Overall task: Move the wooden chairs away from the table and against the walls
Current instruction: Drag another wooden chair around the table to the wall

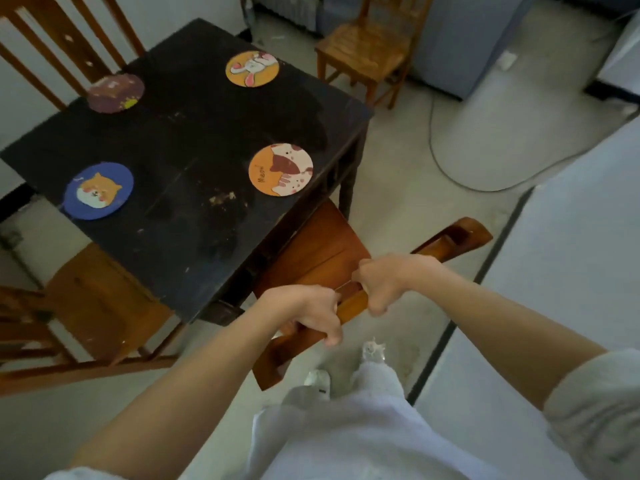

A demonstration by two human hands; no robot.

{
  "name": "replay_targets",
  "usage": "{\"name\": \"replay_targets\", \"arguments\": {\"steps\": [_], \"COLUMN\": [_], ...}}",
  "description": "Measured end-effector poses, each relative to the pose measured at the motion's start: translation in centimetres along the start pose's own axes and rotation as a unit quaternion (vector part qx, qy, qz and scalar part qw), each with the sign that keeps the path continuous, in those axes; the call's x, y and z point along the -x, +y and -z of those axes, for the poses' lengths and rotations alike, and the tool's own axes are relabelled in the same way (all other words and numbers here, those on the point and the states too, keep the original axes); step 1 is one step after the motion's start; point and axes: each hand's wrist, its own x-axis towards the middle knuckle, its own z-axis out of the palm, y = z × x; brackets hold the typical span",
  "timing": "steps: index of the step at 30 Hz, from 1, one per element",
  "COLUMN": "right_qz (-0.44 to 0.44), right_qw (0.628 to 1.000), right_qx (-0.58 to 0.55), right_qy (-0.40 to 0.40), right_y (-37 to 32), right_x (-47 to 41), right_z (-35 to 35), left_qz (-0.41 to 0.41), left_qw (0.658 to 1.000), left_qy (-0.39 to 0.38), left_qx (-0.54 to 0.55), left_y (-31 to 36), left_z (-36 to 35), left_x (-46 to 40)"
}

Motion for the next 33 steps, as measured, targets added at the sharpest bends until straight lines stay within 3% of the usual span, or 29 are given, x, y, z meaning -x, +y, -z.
{"name": "replay_targets", "arguments": {"steps": [6, 8, 13, 19, 25, 33], "right_qz": [-0.038, -0.046, -0.071, -0.129, -0.188, -0.267], "right_qw": [0.992, 0.988, 0.973, 0.949, 0.918, 0.880], "right_qx": [-0.117, -0.135, -0.195, -0.215, -0.160, -0.188], "right_qy": [0.038, 0.058, 0.105, 0.192, 0.312, 0.345], "right_y": [-2.3, -3.0, -4.1, -7.0, -13.0, -22.0], "right_x": [1.9, 2.9, 5.1, 6.0, 7.9, 8.3], "right_z": [-4.6, -6.6, -11.1, -15.3, -20.7, -27.3], "left_qz": [0.014, -0.006, -0.068, -0.158, -0.235, -0.266], "left_qw": [0.997, 0.991, 0.981, 0.897, 0.871, 0.855], "left_qy": [0.025, 0.054, 0.151, 0.375, 0.356, 0.336], "left_qx": [-0.070, -0.120, -0.103, -0.172, -0.244, -0.292], "left_y": [-1.1, -1.1, -0.8, -3.3, -6.5, -11.6], "left_z": [-2.8, -4.3, -8.3, -12.8, -16.3, -22.3], "left_x": [0.8, 1.4, 2.0, 3.5, 5.5, 8.1]}}
